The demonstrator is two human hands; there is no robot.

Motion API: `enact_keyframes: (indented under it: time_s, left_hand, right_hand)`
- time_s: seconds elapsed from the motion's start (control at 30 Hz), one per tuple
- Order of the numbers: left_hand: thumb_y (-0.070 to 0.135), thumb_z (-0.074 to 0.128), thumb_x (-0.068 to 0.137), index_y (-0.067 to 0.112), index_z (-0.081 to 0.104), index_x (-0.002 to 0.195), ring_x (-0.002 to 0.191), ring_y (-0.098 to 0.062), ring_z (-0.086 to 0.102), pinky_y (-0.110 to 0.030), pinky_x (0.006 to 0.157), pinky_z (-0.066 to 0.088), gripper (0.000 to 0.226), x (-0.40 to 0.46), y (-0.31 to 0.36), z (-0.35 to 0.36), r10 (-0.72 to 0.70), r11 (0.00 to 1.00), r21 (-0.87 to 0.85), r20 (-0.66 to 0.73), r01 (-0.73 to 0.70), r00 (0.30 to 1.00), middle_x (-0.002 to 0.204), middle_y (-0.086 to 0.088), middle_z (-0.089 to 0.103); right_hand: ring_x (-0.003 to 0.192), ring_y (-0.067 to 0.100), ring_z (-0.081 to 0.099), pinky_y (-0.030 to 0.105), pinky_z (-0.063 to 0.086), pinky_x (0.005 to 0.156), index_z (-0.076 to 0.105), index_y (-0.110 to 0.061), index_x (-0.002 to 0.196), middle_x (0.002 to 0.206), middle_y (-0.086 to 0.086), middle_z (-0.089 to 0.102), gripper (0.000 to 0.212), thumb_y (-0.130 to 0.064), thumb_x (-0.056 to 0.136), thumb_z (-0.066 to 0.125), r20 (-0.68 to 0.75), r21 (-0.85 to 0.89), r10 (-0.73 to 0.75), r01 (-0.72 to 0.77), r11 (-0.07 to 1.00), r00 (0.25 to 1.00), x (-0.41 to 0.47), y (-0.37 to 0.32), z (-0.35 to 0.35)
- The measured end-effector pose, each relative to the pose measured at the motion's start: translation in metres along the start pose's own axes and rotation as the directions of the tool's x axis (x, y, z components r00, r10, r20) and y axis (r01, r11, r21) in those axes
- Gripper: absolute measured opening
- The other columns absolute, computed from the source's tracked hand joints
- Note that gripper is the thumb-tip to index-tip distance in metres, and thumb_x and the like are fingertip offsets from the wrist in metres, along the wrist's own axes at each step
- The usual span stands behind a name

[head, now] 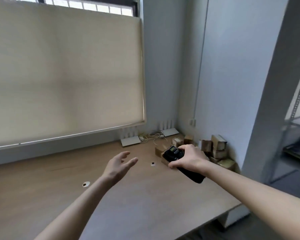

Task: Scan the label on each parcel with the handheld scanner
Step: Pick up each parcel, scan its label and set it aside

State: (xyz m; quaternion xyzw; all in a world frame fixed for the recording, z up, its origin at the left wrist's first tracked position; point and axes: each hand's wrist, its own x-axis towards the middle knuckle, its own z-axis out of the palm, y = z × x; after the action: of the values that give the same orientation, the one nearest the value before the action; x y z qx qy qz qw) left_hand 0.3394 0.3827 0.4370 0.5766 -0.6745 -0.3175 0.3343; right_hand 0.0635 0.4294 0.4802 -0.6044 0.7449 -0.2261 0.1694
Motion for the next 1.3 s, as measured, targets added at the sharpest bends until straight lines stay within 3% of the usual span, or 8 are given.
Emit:
enact_keyframes:
  time_s: [0.17,0.37,0.5,0.8,1.0,1.2,1.3]
  left_hand:
    - [0.051,0.070,0.088,0.018,0.052,0.144,0.122,-0.023,0.059,-0.041,0.106,0.048,0.067,0.052,0.042,0.084,0.027,1.000,-0.018,0.117,-0.025,0.993,0.136,-0.010,0.060]
    - [0.051,0.068,0.090,0.018,0.051,0.145,0.121,-0.023,0.059,-0.041,0.105,0.049,0.066,0.117,0.063,0.150,0.036,0.999,0.006,0.198,-0.038,0.980,0.135,-0.010,0.060]
    - [0.049,0.067,0.091,0.017,0.050,0.145,0.119,-0.023,0.059,-0.041,0.104,0.049,0.065,0.165,0.063,0.189,0.038,0.999,0.013,0.242,-0.043,0.970,0.134,-0.010,0.060]
    - [0.051,0.067,0.090,0.020,0.052,0.142,0.116,-0.020,0.061,-0.039,0.102,0.050,0.062,0.318,0.040,0.253,0.027,0.999,0.030,0.281,-0.037,0.959,0.130,-0.006,0.064]
    - [0.056,0.066,0.089,0.020,0.049,0.146,0.124,-0.020,0.057,-0.037,0.104,0.047,0.070,0.410,0.016,0.285,-0.015,0.998,0.067,0.302,-0.005,0.953,0.138,-0.006,0.060]
    - [0.056,0.064,0.090,0.021,0.048,0.146,0.118,-0.015,0.057,-0.032,0.096,0.048,0.067,0.464,-0.023,0.319,-0.079,0.994,0.097,0.310,0.051,0.947,0.135,0.000,0.060]
    - [0.054,0.061,0.092,0.021,0.047,0.147,0.129,-0.019,0.051,-0.039,0.105,0.047,0.066,0.485,-0.055,0.337,-0.131,0.985,0.148,0.296,0.090,0.946,0.146,-0.003,0.052]
  right_hand:
    - [0.107,0.022,0.068,0.035,0.059,0.089,0.071,-0.038,0.123,0.116,-0.001,0.075,0.077,-0.061,0.052,0.090,-0.071,-0.015,0.112,-0.114,0.993,0.991,0.030,0.079,-0.039]
    - [0.099,0.020,0.068,0.031,0.058,0.081,0.073,-0.034,0.118,0.109,-0.002,0.074,0.070,-0.058,0.055,0.090,-0.073,0.005,0.208,-0.208,0.978,0.975,0.071,0.143,-0.053]
    - [0.103,0.021,0.068,0.033,0.060,0.085,0.071,-0.032,0.125,0.115,0.000,0.073,0.076,-0.059,0.056,0.090,-0.053,0.012,0.237,-0.236,0.972,0.970,0.115,0.167,-0.051]
    - [0.112,0.022,0.066,0.037,0.058,0.093,0.068,-0.034,0.128,0.122,-0.002,0.072,0.084,-0.063,0.053,0.088,-0.013,-0.016,0.313,-0.313,0.950,0.950,0.263,0.190,-0.030]
    - [0.115,0.022,0.065,0.038,0.058,0.092,0.062,-0.035,0.136,0.128,-0.004,0.069,0.090,-0.067,0.055,0.086,0.016,-0.017,0.339,-0.339,0.941,0.941,0.352,0.204,-0.009]
    - [0.116,0.021,0.063,0.036,0.058,0.090,0.059,-0.036,0.140,0.128,-0.004,0.068,0.092,-0.066,0.057,0.086,0.095,-0.037,0.374,-0.372,0.928,0.923,0.420,0.233,0.030]
    - [0.117,0.020,0.063,0.037,0.059,0.091,0.055,-0.034,0.143,0.130,-0.005,0.067,0.096,-0.066,0.059,0.087,0.146,-0.041,0.392,-0.390,0.920,0.908,0.456,0.251,0.061]
